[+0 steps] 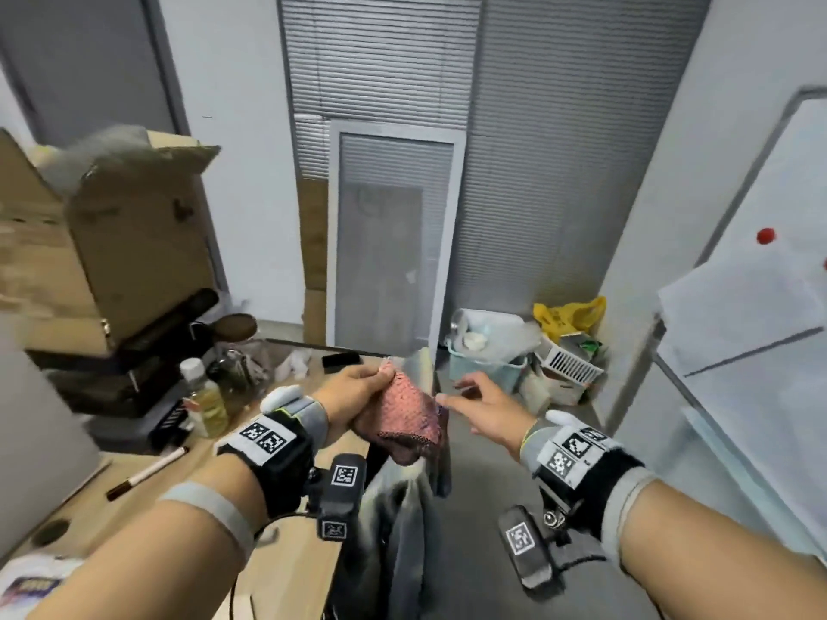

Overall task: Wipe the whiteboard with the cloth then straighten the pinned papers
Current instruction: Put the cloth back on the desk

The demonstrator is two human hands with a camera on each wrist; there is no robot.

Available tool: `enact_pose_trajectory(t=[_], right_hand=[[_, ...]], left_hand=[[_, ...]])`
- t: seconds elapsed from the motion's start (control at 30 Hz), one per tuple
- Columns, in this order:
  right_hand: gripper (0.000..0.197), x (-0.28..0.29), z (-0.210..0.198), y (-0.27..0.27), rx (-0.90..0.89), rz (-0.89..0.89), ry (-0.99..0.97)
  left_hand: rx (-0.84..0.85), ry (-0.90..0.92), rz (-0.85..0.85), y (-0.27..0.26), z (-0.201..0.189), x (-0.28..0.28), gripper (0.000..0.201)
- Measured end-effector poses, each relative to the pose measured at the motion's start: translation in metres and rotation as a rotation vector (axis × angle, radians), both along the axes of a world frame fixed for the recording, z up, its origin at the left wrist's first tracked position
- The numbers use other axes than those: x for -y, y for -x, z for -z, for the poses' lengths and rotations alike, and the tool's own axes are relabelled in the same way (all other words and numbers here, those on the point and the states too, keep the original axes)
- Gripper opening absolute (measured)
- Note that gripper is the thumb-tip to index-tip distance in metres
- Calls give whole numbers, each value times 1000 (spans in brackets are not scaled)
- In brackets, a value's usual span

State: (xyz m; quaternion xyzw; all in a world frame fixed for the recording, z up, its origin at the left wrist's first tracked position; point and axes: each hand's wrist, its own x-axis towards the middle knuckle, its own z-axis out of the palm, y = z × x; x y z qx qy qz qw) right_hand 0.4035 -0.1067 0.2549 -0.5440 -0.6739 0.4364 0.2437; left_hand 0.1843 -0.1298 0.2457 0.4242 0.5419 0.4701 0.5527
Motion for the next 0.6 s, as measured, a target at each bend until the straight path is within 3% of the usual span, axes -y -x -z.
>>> enact_pose_trajectory(t=[0.17, 0.3, 0.37, 0.5, 0.6], right_hand=[[50, -34, 6, 93, 67, -241, -333], [61, -77, -11, 157, 50, -533, -169], [51, -91, -13, 176, 79, -631, -171], [17, -122, 9, 223, 163, -622, -222], [27, -137, 28, 232, 175, -537, -278]], left_hand=[[-11, -13, -52, 75, 9, -18, 20], [-169, -10, -12, 135, 15, -30, 34], [-267, -32, 69, 147, 15, -31, 30], [-464, -79, 75, 177, 27, -43, 23], [-604, -77, 48, 184, 45, -44, 31]])
